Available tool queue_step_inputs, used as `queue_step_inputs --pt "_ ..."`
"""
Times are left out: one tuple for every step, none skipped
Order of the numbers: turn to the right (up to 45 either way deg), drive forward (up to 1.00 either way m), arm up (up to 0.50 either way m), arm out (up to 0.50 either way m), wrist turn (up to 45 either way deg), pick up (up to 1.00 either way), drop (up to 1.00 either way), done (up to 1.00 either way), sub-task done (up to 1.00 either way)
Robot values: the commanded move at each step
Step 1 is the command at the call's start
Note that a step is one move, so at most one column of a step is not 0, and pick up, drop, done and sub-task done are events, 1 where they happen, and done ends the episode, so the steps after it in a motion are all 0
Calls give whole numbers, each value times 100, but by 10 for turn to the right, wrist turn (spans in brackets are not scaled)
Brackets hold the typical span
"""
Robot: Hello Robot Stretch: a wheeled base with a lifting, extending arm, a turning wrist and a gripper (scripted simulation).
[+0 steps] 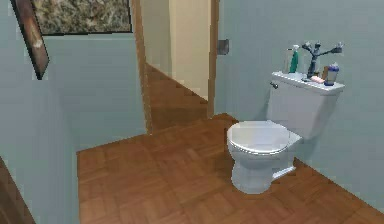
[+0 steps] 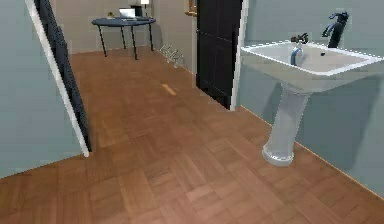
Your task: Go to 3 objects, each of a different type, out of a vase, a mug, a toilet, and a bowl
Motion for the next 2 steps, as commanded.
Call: queue_step_inputs --pt "0 40 0 0 0 0 0 0 0" --pt "0 30 0 0 0 0 0 0 0"
